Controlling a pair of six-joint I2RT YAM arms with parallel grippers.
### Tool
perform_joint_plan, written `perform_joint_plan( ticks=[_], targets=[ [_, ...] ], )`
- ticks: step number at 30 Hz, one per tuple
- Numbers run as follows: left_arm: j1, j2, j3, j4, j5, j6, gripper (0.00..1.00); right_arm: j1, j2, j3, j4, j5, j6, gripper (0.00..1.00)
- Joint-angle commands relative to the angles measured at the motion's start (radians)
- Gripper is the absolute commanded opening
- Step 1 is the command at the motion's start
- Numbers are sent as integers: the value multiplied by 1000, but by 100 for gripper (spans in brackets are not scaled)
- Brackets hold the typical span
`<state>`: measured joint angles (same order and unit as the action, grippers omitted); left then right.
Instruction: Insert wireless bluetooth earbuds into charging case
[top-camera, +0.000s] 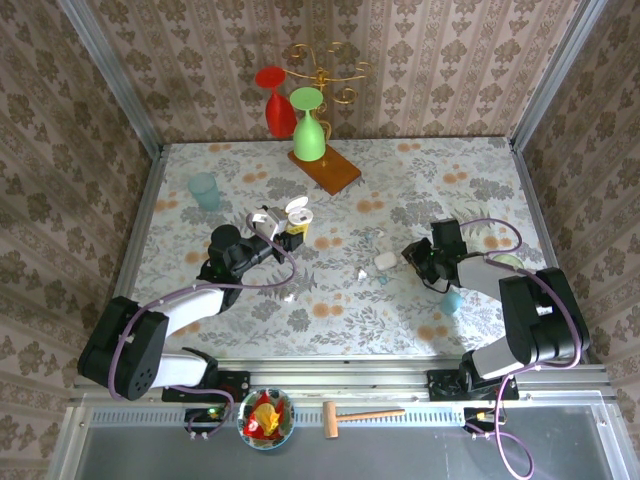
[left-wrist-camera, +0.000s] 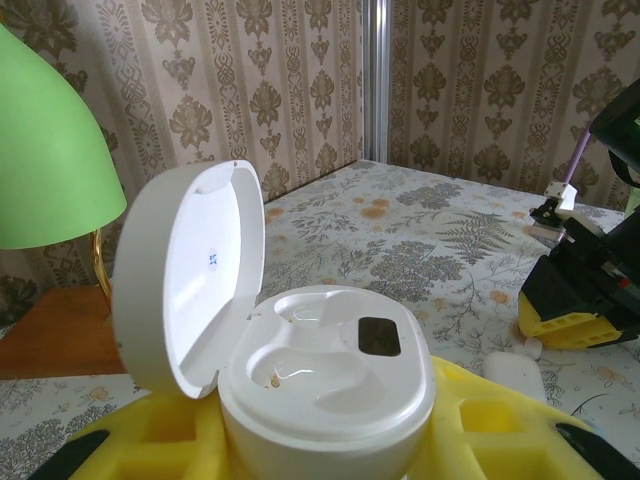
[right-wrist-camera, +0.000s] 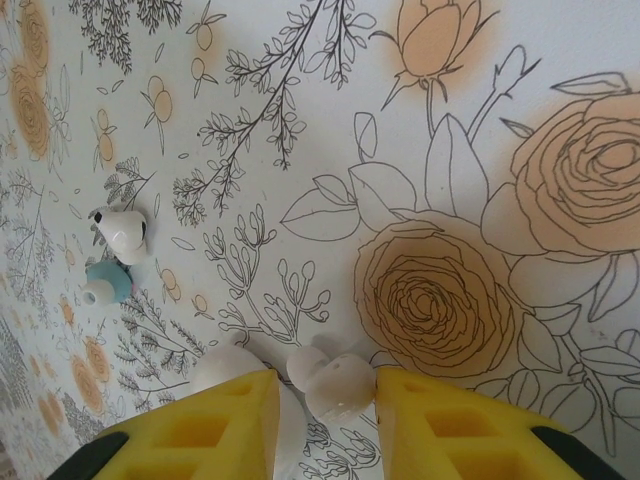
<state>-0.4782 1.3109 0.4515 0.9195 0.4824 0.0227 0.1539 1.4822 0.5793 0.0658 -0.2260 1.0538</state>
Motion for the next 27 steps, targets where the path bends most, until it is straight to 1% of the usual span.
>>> perform_joint_plan(
  ticks=[1,10,13,21,27],
  targets=[
    [-9,-13,1,24,13,-1,4,-4,7,-24,11,-13,21,31],
    [-10,-18,-4,22,13,-2,4,-3,-1,-45,11,0,30,33],
    [-10,-15,-2,22,13,-1,4,-2,1,-46,26,-19,33,28],
    [-13,-14,1,24,13,-1,4,-3,27,-10,32,-23,23,27],
    [-13,-15,1,25,12,2,4,-9,90,21,32,-25,-3,26]
  ],
)
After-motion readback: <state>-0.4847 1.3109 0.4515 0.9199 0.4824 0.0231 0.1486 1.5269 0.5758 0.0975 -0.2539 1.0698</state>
